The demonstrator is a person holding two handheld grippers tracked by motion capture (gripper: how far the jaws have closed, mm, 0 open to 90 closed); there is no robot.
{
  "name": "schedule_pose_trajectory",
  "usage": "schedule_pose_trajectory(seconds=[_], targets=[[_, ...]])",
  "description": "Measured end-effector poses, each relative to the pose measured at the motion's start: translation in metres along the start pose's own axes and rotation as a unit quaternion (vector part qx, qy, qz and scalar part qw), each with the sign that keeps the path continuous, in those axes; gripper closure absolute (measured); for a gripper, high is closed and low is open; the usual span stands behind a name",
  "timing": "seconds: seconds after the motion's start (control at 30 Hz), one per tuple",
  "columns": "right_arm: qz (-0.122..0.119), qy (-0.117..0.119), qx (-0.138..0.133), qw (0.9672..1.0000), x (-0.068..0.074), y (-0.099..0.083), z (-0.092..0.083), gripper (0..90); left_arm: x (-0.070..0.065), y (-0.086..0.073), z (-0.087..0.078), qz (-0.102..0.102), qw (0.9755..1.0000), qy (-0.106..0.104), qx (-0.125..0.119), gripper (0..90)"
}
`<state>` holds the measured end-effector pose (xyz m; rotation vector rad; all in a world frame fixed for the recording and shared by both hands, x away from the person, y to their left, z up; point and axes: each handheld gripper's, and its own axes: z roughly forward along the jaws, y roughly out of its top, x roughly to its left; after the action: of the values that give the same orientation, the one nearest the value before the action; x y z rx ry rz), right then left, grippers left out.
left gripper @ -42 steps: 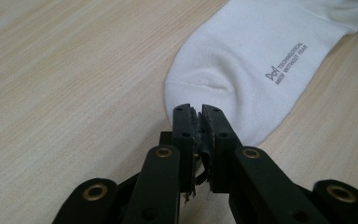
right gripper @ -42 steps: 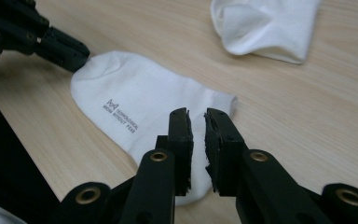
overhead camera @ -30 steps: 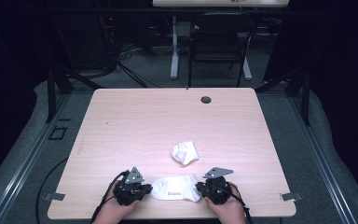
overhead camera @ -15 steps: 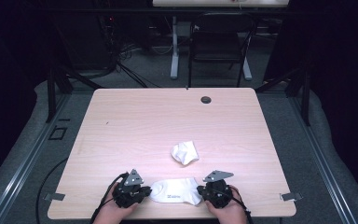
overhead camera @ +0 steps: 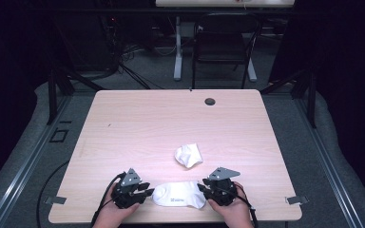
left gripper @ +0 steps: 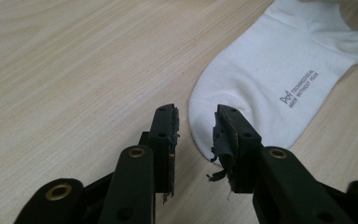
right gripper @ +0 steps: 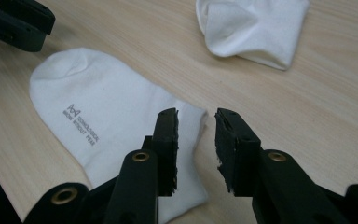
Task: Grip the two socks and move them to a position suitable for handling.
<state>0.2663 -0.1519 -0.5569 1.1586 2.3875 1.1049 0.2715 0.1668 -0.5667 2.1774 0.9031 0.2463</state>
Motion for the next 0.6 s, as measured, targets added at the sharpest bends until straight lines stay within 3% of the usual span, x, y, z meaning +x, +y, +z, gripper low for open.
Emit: schedule_pose_trajectory(seconds=[0.13,0.47,0.6], targets=[[0.006,0.002,0.002,1.0000,-0.002,0.006,0.002,67.9,0.002,0.000,-0.001,0.003,1.0000,0.001,-0.002,66.9],[-0.013,-0.005,0.010,0.9999,-0.006,0.035,0.012,64.0,0.010,0.000,-0.004,-0.017,0.9996,0.012,-0.016,63.2],[0.009,-0.002,0.007,0.9999,-0.010,0.047,0.014,67.3,0.013,0.000,-0.003,-0.017,0.9996,0.016,-0.015,61.2]])
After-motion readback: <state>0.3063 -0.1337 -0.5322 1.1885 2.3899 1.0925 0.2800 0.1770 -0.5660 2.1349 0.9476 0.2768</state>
